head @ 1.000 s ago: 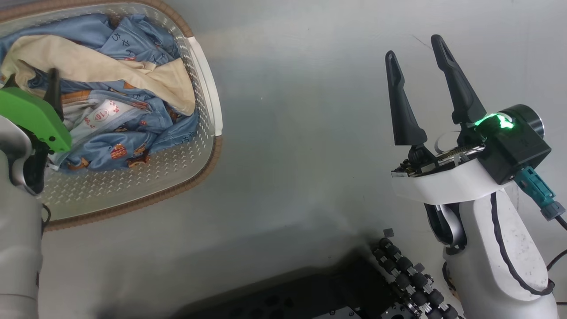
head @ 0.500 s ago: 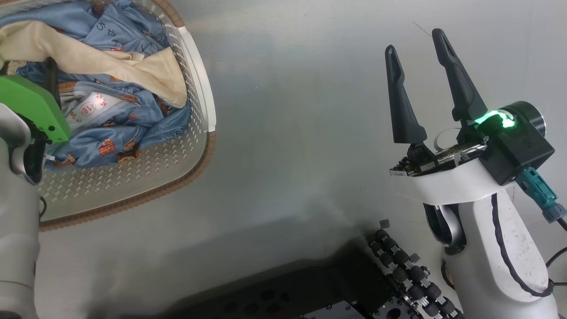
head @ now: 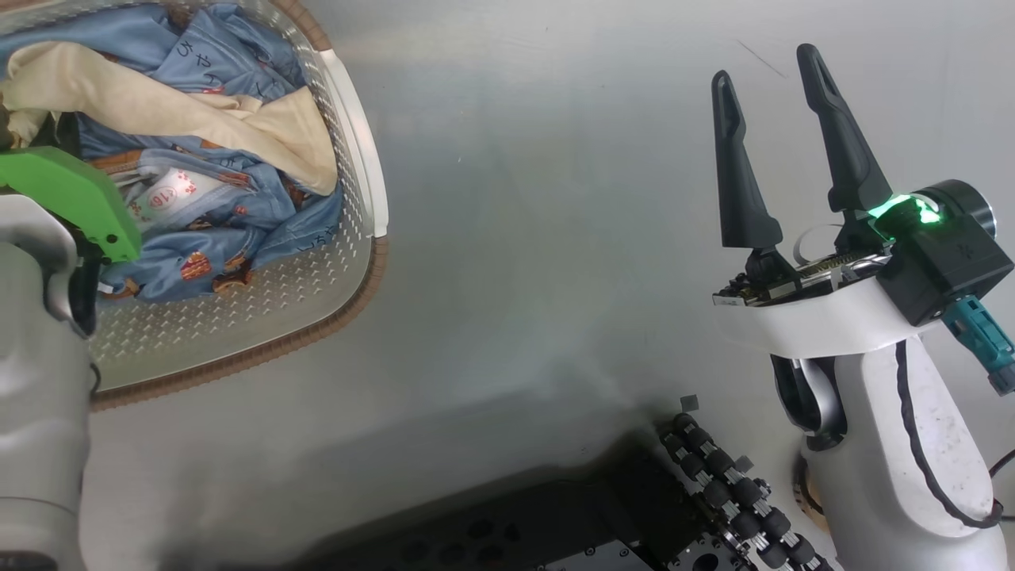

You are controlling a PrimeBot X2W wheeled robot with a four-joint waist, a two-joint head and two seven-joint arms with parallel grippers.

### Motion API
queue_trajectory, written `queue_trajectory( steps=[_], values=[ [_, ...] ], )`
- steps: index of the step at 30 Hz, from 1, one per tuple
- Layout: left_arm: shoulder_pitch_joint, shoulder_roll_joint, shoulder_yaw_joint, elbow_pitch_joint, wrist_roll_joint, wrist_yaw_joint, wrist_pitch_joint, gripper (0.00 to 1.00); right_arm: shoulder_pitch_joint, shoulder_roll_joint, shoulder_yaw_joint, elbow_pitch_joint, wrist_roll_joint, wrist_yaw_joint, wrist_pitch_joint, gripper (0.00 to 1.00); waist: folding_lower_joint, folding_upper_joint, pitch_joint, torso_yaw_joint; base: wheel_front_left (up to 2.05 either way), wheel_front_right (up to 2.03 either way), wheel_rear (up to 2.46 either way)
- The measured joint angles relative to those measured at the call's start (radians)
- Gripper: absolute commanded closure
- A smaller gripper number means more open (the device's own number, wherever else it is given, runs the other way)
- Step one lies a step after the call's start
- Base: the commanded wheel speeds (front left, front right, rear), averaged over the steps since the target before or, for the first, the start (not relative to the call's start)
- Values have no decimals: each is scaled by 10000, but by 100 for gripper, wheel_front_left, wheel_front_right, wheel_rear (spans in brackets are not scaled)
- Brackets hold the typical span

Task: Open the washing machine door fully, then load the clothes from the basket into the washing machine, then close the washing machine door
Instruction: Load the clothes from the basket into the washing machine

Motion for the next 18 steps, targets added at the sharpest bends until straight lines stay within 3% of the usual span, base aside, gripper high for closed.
queue_trajectory(
  steps=[12, 18],
  values=[
    [384, -848, 224, 236, -265, 4, -2150, 100, -160, -2, -558, 487, -2, -23, 0, 0, 0, 0, -842, 405, 0, 0, 0],
    [1043, -1538, 25, 309, -267, 2, -2742, 100, -175, -6, -918, 629, -6, 13, 0, 0, -1, 0, -1556, 762, 0, 0, 0]
  ],
)
